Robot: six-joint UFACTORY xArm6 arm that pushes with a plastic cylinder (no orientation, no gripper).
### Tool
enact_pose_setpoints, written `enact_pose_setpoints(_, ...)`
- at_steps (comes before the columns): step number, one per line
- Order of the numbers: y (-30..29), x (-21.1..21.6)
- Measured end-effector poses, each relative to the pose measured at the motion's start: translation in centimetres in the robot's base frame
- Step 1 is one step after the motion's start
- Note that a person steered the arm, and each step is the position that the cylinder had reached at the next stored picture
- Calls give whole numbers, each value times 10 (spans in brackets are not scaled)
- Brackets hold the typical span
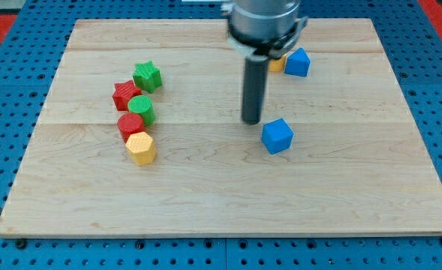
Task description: Slide the blue cube towards the blue triangle
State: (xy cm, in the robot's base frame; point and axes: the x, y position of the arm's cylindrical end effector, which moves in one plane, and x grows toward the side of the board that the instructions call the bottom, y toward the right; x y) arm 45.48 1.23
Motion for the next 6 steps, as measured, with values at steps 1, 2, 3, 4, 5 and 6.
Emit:
enact_pose_setpoints(1, 17, 42)
enact_pose_setpoints(2, 74, 22)
enact_pose_setpoints(3, 111, -24)
enact_pose_setpoints(4, 140, 18)
enact_pose_setpoints(5, 189, -18)
enact_pose_setpoints(6, 99, -53)
